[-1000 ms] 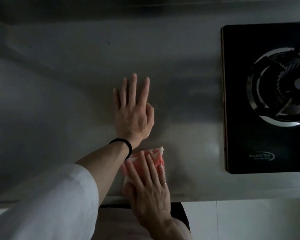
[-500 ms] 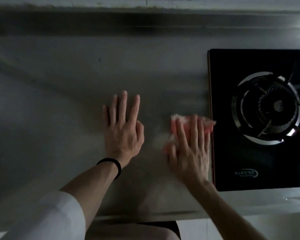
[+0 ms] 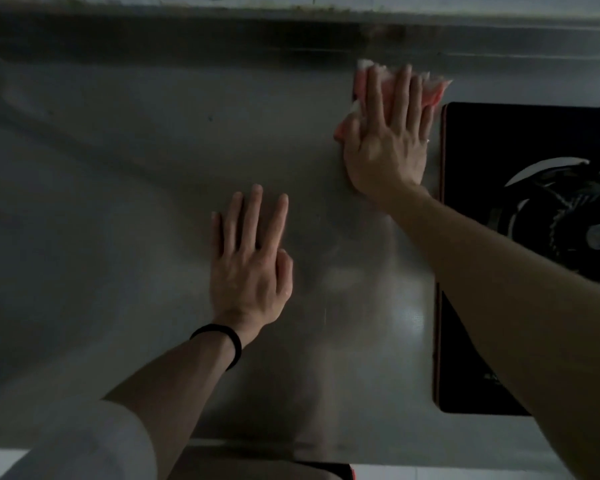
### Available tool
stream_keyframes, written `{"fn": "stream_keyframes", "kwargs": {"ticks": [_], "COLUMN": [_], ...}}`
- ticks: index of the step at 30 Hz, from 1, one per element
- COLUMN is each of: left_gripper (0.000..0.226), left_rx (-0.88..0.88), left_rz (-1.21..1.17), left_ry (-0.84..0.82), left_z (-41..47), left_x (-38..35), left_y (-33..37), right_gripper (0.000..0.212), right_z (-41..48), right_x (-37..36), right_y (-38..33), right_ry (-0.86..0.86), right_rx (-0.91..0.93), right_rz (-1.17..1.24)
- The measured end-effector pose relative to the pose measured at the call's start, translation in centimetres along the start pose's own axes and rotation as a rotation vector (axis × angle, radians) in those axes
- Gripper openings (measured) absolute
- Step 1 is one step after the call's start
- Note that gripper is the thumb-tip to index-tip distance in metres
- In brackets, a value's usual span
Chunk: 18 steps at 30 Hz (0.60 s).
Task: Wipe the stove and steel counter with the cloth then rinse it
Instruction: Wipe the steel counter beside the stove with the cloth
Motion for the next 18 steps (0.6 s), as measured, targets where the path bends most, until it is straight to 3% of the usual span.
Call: {"fn": "stream_keyframes", "kwargs": {"ticks": [9, 12, 18], "left_gripper": [0.074, 0.077, 0.075], "left_rx": [-0.028, -0.02, 0.0], "left_rz": [-0.008, -0.002, 0.009], "left_ry": [0.012, 0.003, -0.022], "left_z": [-0.1, 0.0, 0.0], "left_x": [-0.1, 0.0, 0.1], "left_y": [-0.1, 0.1, 0.2], "right_gripper": [0.06, 0.056, 0.061], "right_z": [-18.9, -17.0, -4.5], "right_x": [0.1, 0.5, 1.1], "right_y": [-3.5, -1.7, 3.6], "right_ry": [-0.116, -0.072, -0.019], "right_rx": [0.251, 0.27, 0.108], "right_rz": [0.114, 0.099, -0.037]}}
Point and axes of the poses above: each hand's wrist, its own z-axis towards the middle knuckle, its own x-axis out of the back of the hand, y = z × x, the point moved 3 cm from there along z, towards the middle knuckle, and after that the axes turned 9 degrees about y, right-handed, at the moved point
